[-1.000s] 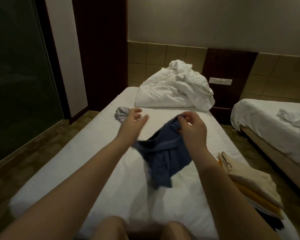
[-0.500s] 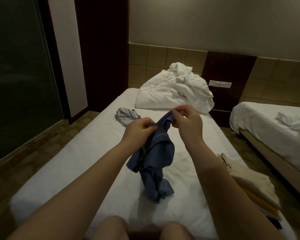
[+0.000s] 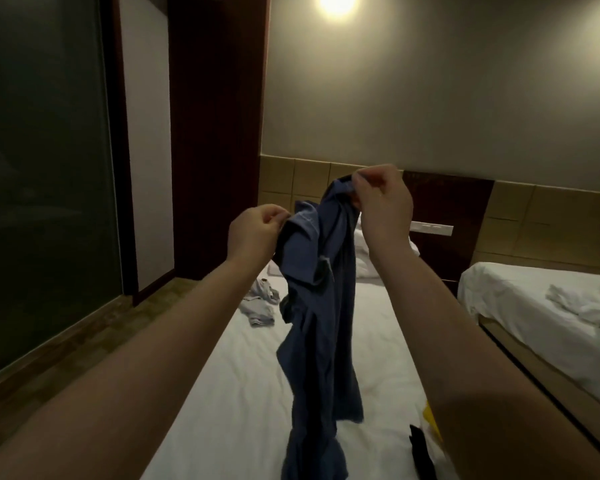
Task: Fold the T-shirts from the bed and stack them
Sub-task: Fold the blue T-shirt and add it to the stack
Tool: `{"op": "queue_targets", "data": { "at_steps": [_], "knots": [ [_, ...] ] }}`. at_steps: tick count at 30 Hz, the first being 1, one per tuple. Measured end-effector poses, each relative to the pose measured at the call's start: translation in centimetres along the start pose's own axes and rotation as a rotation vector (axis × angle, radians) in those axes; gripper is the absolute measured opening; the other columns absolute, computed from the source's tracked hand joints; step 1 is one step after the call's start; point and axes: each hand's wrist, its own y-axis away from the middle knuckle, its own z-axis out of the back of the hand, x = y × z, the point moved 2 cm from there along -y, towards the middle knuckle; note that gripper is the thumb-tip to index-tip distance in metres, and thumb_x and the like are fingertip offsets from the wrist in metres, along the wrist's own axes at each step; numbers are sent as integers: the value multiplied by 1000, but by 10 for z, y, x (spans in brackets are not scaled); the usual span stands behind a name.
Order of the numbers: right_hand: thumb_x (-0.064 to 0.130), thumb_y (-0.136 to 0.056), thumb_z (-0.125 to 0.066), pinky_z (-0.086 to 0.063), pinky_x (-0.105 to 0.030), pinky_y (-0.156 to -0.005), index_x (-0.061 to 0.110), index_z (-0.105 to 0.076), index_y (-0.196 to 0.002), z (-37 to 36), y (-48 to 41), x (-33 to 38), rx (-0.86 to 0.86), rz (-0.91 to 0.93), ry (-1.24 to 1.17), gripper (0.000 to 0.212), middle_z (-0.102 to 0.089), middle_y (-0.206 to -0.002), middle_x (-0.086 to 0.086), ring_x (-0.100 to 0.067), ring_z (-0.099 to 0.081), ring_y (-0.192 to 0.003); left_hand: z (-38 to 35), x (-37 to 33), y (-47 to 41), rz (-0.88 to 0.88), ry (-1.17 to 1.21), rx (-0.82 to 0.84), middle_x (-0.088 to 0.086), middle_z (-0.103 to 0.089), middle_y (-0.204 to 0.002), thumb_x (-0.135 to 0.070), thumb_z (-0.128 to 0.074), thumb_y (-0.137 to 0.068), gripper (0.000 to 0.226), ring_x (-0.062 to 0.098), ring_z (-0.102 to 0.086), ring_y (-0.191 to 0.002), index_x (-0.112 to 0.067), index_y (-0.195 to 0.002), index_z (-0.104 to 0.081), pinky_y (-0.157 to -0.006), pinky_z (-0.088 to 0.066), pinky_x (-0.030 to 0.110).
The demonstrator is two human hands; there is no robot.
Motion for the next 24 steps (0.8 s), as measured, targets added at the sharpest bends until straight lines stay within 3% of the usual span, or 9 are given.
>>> {"op": "queue_targets", "data": {
  "at_steps": [7, 9, 11, 13, 16, 19, 21, 24],
  "knots": [
    [13, -86, -60, -50, -34, -81, 27, -54, -73, -1, 6, 3, 6, 40, 37, 20, -57, -75, 15, -10, -57, -81, -9, 7, 65, 230, 208, -55, -1, -56, -69, -39, -40, -97, 31, 15, -53, -58, -15, -82, -53, -58, -42, 30],
    [12, -87, -60, -50, -34, -80, 28, -54, -73, -3, 11, 4, 4, 42, 21, 22, -57, -74, 16, -8, -57, -79, -20, 12, 90, 310, 295, 16, 0, -59, -74, -49, -41, -92, 35, 16, -56, -64, -20, -78, -54, -66, -46, 32],
    [12, -86, -61, -50, -32, -79, 31, -53, -71, -4, 14, 7, -10, 47, 11, 26, -57, -74, 17, -5, -56, -78, -34, 17, 114, 321, 216, 166, -4, -63, -79, -54, -47, -87, 35, 14, -59, -76, -21, -81, -59, -73, -47, 31],
    [13, -87, -60, -49, -31, -79, 33, -52, -71, 0, 16, 10, -23, 54, 19, 27, -57, -75, 17, -7, -57, -79, -45, 28, 127, 313, 131, 234, -10, -62, -68, -44, -59, -84, 28, 8, -58, -70, -19, -73, -59, -68, -44, 23],
    [14, -88, -60, -52, -38, -83, 33, -53, -73, 11, 13, 9, -54, 25, 9, 25, -58, -78, 16, -13, -60, -84, -54, 52, 130, 376, 117, 221, -3, -59, -61, -26, -62, -84, 25, 16, -54, -66, -18, -62, -53, -66, -45, 32],
    [15, -88, -60, -52, -44, -85, 33, -54, -74, 20, 12, 5, -68, -8, -3, 23, -61, -82, 12, -17, -62, -88, -63, 59, 128, 403, 143, 291, -3, -60, -79, -24, -64, -85, 11, 16, -56, -74, -21, -81, -54, -69, -46, 32],
    [15, -87, -60, -52, -46, -84, 33, -55, -74, 21, 13, 3, -64, -17, -20, 23, -62, -82, 11, -19, -63, -89, -76, 58, 128, 380, 132, 381, -8, -58, -89, -27, -67, -83, 20, 15, -57, -84, -21, -97, -54, -76, -45, 27],
    [14, -87, -60, -53, -46, -85, 33, -57, -74, 26, 15, 0, -67, -39, -57, 23, -63, -84, 10, -20, -63, -91, -90, 55, 123, 366, 120, 371, -3, -62, -87, -24, -61, -87, 5, 19, -58, -86, -19, -89, -59, -78, -44, 30]
  ]
}}
